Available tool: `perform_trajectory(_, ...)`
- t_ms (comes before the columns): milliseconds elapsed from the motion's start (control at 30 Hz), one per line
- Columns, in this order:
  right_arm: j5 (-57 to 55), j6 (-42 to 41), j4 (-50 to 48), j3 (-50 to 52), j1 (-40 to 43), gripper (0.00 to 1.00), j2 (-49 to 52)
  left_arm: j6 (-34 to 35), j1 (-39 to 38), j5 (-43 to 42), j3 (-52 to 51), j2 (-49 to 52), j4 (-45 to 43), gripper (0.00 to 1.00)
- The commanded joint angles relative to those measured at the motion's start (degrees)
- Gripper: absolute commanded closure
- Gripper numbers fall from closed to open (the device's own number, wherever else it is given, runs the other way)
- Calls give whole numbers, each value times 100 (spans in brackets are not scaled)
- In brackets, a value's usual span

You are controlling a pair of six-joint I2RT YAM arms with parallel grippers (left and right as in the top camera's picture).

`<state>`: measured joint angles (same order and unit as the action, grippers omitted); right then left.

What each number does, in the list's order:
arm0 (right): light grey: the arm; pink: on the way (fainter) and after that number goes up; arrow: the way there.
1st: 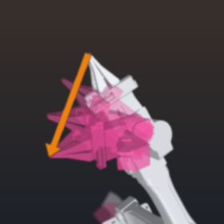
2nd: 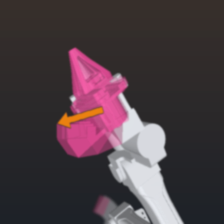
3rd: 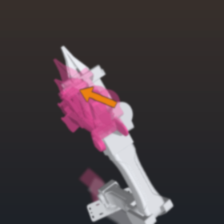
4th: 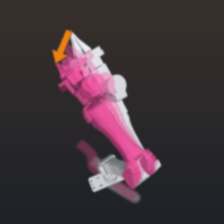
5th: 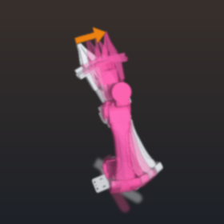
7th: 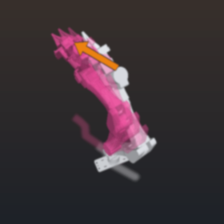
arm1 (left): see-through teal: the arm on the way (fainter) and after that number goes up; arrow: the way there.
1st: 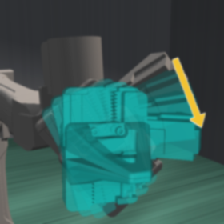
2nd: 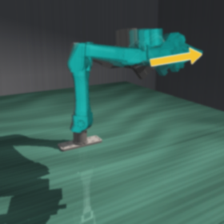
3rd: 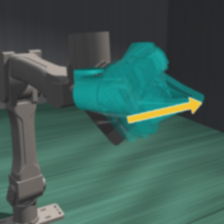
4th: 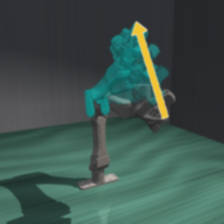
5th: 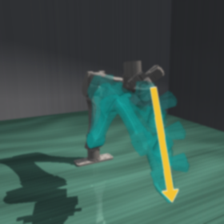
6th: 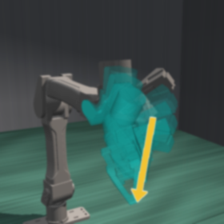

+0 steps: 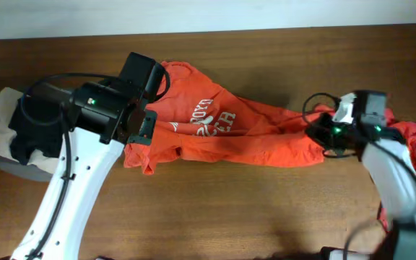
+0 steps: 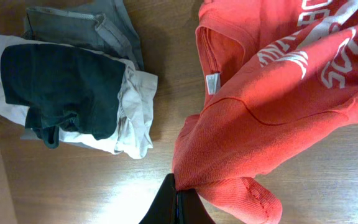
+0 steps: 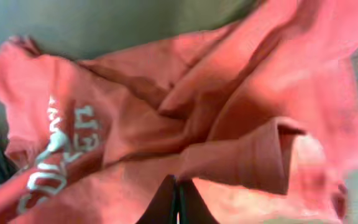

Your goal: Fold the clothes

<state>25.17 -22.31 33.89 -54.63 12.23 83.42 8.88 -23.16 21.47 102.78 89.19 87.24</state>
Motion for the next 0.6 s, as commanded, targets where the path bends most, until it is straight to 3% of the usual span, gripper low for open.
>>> perform_trajectory(0, -868, 192, 474, -243, -22, 96, -1185, 94, 35, 107, 435, -352, -24, 100)
perform_trajectory(333, -1386, 190, 1541, -1362, -20, 96, -3464, 50, 35, 105, 1659, -951, 33, 99)
perform_trajectory(567, -1394, 260, 2553, -2992, -20, 96, -3574, 4, 33, 92, 2391, -1268, 103, 99)
